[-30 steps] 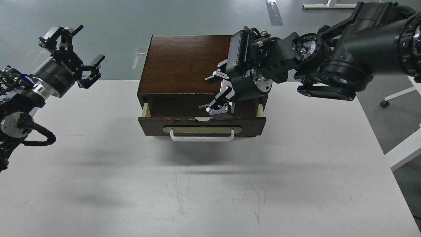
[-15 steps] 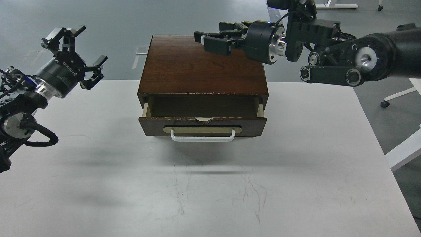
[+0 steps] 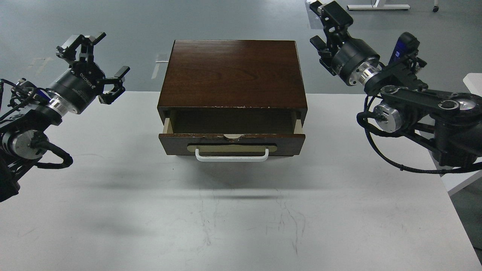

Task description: Put corn in drawer with both arms

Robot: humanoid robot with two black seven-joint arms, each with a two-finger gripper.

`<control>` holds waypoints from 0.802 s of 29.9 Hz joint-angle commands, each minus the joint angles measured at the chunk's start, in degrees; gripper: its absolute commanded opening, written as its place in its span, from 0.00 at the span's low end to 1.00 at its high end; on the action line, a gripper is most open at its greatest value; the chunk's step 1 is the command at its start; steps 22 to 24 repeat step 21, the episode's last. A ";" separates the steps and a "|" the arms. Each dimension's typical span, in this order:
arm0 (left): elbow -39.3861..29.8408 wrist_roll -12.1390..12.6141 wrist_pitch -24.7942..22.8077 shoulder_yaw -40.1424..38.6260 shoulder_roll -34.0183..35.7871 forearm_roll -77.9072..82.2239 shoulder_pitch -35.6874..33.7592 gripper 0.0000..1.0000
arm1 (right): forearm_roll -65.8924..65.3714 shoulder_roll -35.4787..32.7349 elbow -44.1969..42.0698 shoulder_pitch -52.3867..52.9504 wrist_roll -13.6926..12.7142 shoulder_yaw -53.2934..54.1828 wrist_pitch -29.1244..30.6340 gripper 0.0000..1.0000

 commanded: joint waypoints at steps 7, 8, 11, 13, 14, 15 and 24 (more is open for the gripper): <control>0.00 -0.02 0.00 -0.01 -0.18 -0.01 0.35 0.98 | 10.88 -4.27 -6.58 -14.28 0.00 9.22 26.06 1.00; 0.00 -0.02 0.00 -0.01 -0.18 -0.01 0.35 0.98 | 10.88 -4.27 -7.91 -14.72 0.00 9.13 29.00 1.00; 0.00 -0.02 0.00 -0.01 -0.18 -0.01 0.35 0.98 | 10.80 -4.27 -11.53 -16.40 0.00 9.13 35.01 1.00; 0.00 -0.02 0.00 -0.01 -0.79 -0.01 0.43 0.98 | 10.71 -3.57 -12.06 -16.93 0.00 9.22 33.96 1.00; 0.08 -0.02 0.00 -0.01 -0.88 -0.01 0.43 0.98 | 10.62 -3.40 -12.06 -16.93 0.00 9.22 33.61 1.00; 0.00 -0.02 0.00 -0.01 -0.97 -0.01 0.43 0.98 | 10.53 -2.87 -12.06 -17.01 0.00 9.39 32.82 1.00; 0.08 -0.02 0.00 -0.01 -1.58 -0.01 0.43 0.98 | 10.44 -2.16 -11.88 -17.01 0.00 12.47 32.37 1.00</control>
